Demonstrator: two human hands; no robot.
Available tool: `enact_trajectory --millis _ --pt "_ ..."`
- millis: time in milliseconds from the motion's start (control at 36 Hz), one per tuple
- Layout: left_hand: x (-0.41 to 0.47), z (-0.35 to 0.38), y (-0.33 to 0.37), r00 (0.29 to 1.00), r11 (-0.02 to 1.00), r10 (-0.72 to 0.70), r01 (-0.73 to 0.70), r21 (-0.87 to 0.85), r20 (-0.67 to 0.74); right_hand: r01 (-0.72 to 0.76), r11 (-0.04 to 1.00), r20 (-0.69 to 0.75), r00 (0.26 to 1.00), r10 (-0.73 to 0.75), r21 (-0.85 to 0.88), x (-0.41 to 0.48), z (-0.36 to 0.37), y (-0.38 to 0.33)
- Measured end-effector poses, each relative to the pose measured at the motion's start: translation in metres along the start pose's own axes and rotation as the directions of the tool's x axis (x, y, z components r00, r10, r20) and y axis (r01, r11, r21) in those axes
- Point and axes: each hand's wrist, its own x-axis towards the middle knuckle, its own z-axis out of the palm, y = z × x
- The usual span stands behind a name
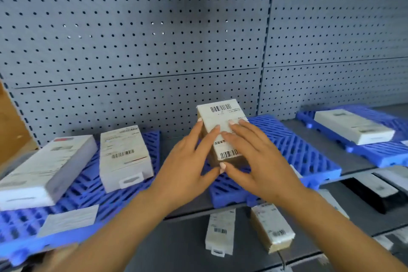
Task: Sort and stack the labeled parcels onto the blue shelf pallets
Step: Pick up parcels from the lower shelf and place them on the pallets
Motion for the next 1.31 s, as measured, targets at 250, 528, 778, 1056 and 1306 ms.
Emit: enact_trajectory --millis 250,528,778,1056,1306 --pt "0.040 0.040 0.017 0.989 0.987 -0.146 0.148 -0.061 0.033 0.057 0.997 0.136 0.989 -0.064 0.059 0.015 0.009 0.076" --pt "0.055 0.052 0.007 0.966 0.964 -0.257 0.254 0.073 0.025 0.114 0.984 0.219 0.965 -0.143 0.138 0.026 0.018 0.108" --pt "0.046 0.043 0.026 0.967 0.954 -0.250 0.255 0.154 -0.054 0.151 0.982 0.188 0.967 -0.170 0.113 0.020 0.002 0.110" --pt "-0.004 0.019 0.070 0.986 0.979 -0.142 0.152 0.137 -0.082 0.102 0.993 0.160 0.981 -0.110 0.057 -0.041 -0.039 0.073" --pt "-0.082 0.025 0.109 0.999 0.993 -0.049 0.051 0.107 -0.020 0.057 0.998 0.211 0.976 -0.053 -0.016 -0.132 -0.062 0.019"
